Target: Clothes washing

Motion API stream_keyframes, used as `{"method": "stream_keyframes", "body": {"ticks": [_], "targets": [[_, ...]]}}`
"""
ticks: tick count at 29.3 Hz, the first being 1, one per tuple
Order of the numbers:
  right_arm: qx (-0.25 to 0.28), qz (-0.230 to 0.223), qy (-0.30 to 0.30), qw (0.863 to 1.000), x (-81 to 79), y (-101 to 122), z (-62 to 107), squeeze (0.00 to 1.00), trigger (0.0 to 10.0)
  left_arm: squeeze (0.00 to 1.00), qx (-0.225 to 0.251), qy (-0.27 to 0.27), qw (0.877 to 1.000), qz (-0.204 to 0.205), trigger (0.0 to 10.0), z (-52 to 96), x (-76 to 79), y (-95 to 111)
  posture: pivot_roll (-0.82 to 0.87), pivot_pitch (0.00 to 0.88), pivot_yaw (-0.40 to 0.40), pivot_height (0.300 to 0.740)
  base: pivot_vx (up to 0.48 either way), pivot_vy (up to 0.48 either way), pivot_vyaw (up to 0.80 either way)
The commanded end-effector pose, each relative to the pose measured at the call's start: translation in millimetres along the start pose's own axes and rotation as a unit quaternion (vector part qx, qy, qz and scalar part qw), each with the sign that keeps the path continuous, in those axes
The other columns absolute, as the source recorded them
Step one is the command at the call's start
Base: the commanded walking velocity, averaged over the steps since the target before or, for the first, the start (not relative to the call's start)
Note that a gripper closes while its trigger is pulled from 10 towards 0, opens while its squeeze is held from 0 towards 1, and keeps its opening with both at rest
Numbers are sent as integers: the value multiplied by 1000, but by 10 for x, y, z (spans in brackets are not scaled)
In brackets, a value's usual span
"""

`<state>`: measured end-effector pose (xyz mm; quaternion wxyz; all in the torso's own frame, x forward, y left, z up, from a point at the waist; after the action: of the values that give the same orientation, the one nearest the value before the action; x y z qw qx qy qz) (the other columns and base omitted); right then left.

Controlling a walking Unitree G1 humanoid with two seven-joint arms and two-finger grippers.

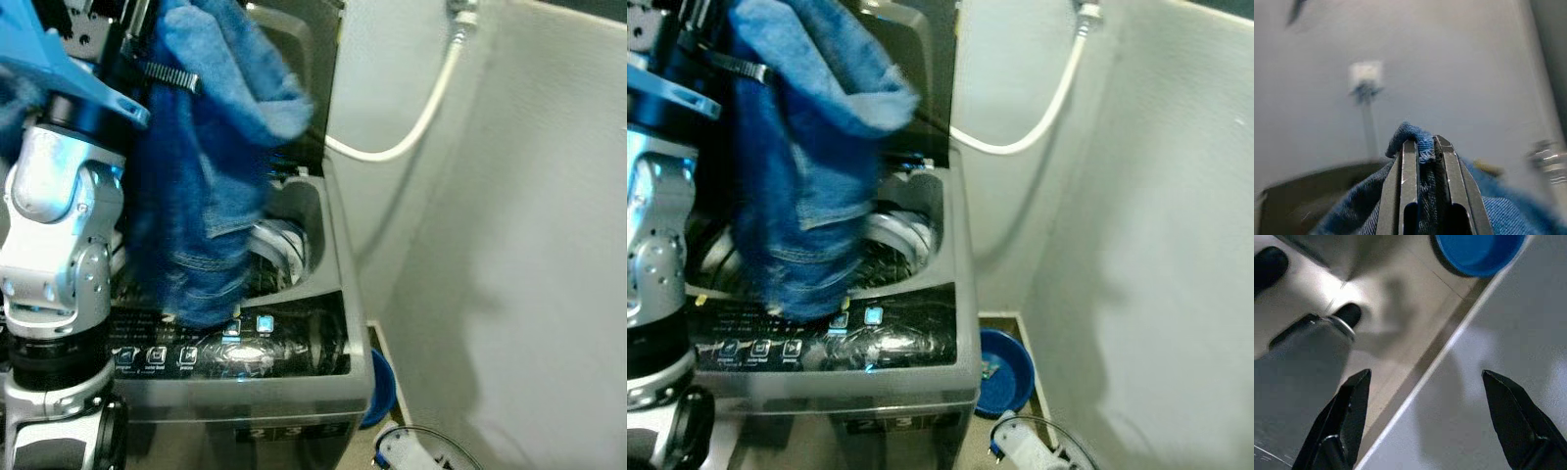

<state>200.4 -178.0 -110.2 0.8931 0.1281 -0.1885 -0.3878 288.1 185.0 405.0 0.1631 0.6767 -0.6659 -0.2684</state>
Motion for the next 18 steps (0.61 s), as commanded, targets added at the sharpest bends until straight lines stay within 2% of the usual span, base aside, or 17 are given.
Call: {"method": "stream_keyframes", "body": {"ticks": [1,3,5,6,7,8,9,10,11,12,13,14,15,16,17,18], "targets": [[-19,-2,3,1000,-11,-133,14,0,10000,0,-37,25,999,-30,10000,79,-79,-162,193,0,-86,740,0,0,0],[-19,-2,3,1000,-11,-133,14,0,10000,0,-37,25,999,-30,10000,79,-79,-162,193,0,-86,740,0,0,0],[-22,1,2,1000,-3,-158,19,0,10000,0,-87,25,995,-44,10000,203,-77,-403,193,0,-88,740,0,0,0],[-22,1,2,1000,-3,-158,19,0,10000,0,-87,25,995,-44,10000,203,-77,-403,193,0,-88,740,0,0,0],[-23,2,1,1000,8,-168,22,0,10000,0,-116,15,992,-41,10000,302,-32,-567,192,0,-88,740,0,0,0],[-23,2,1,1000,8,-168,22,0,10000,0,-116,15,992,-41,10000,302,-32,-567,192,0,-88,740,0,0,0],[-24,3,0,1000,16,-174,24,0,10000,0,-144,-2,988,-46,10000,413,28,-733,192,0,-88,740,0,0,0],[-24,3,0,1000,16,-174,24,0,10000,0,-144,-2,988,-46,10000,413,28,-733,192,0,-88,740,0,0,0],[-24,2,-1,1000,24,-175,25,0,10000,0,-230,-32,967,-101,10000,737,92,-1183,192,0,-90,740,0,0,0],[-24,2,-1,1000,24,-175,25,0,10000,0,-230,-32,967,-101,10000,737,92,-1183,192,0,-90,740,0,0,0],[-24,2,-1,1000,26,-175,25,0,10000,0,-256,-43,958,-124,10000,859,100,-1319,192,0,-90,740,0,0,0],[-24,0,-1,1000,26,-176,26,0,10000,0,-286,-25,948,-140,10000,995,31,-1454,187,0,-88,740,0,0,0],[-24,0,-1,1000,26,-176,26,0,10000,0,-286,-25,948,-140,10000,995,31,-1454,187,0,-88,740,0,0,0],[-24,-1,-2,1000,27,-181,26,0,10000,0,-307,-3,941,-141,10000,1100,-39,-1544,187,0,-88,740,0,0,0],[-24,-1,-2,1000,27,-181,26,0,10000,0,-307,-3,941,-141,10000,1100,-39,-1544,187,0,-88,740,0,0,0],[-25,-1,-2,1000,28,-191,28,0,10000,0,-332,19,931,-148,10000,1209,-119,-1631,187,0,-88,740,0,0,0]]}}
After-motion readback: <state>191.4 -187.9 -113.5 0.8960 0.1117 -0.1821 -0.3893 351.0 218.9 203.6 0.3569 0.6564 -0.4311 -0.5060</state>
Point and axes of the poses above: a point about 5 cm out from each wrist's last joint towards the gripper, its own z axis pointing back from the gripper into the wrist, its own y axis along the axis of the wrist's last joint, x = y × z, the point moved 3 cm from there along -z, pointing out of the wrist towards the gripper
